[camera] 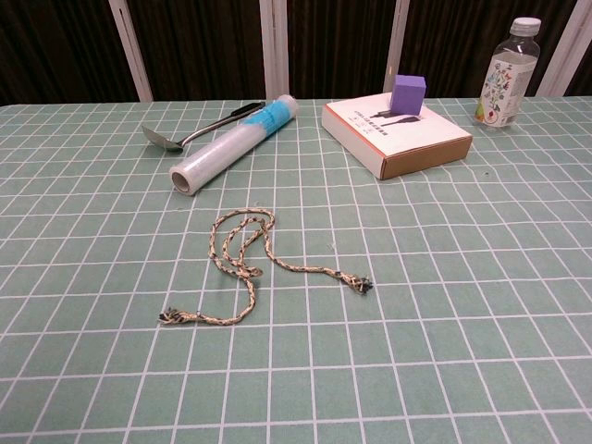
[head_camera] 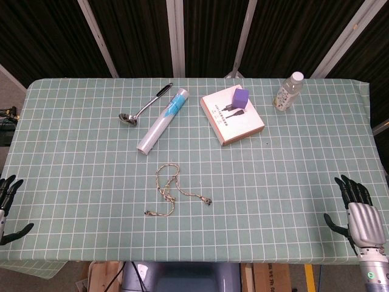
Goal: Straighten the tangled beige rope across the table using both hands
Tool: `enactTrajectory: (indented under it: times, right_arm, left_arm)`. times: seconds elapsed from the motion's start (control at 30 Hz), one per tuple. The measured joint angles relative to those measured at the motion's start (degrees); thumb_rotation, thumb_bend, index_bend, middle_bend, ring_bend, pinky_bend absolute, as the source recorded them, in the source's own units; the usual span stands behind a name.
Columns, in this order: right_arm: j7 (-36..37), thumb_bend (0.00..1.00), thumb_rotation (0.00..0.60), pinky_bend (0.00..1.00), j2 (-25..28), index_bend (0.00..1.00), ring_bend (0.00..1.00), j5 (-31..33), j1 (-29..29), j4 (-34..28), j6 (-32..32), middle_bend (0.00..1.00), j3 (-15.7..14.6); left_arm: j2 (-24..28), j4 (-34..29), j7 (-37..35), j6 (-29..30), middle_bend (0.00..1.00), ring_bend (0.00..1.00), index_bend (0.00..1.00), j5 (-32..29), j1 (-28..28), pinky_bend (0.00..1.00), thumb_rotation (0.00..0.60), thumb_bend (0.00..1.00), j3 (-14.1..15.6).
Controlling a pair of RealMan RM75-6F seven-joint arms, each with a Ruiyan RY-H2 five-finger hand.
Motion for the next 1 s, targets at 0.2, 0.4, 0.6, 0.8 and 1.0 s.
enactTrajectory:
  times: [0.2, 0.4, 0.6, 0.8, 1.0]
  right_arm:
    - [0.10, 0.34, 0.600, 0.00, 0.04, 0.00, 0.00, -0.16, -0.02, -0.10, 0.04, 0.00, -0.05]
    - [0.40, 0.34, 0.600, 0.00, -0.08, 0.00, 0.00, -1.15, 0.30, -1.36, -0.17, 0.00, -0.23]
    - [0.95, 0.34, 0.600, 0.00, -1.00, 0.10, 0.00, -3.51, 2.14, -3.03, -1.47, 0.02, -0.16]
    - [2.86, 0.34, 0.600, 0.00, -2.23, 0.25, 0.00, -3.47, 6.09, -5.10, -7.30, 0.06, 0.65]
    - [1.52, 0.34, 0.600, 0.00, -7.06, 0.33, 0.00, -1.58, 11.26, -6.86, -13.08, 0.08, 2.19]
  left_arm:
    - [0.02, 0.00, -0.02, 0.10, 0.00, 0.00, 0.01, 0.04, 0.03, 0.00, 0.600, 0.04, 0.00]
    - [0.10, -0.02, -0.25, 0.39, 0.00, 0.00, 0.01, 0.09, 0.20, 0.00, 0.600, 0.04, 0.02]
    - [0.00, 0.00, -0.13, 0.33, 0.00, 0.00, 0.01, 0.10, 0.10, 0.00, 0.600, 0.04, -0.07]
    - [-0.07, 0.06, -0.28, 0.42, 0.00, 0.00, 0.01, -0.42, 0.10, 0.00, 0.600, 0.04, -0.43]
    - [-0.26, 0.08, 0.38, 0.09, 0.00, 0.00, 0.01, -0.35, -0.13, 0.00, 0.600, 0.04, -0.46]
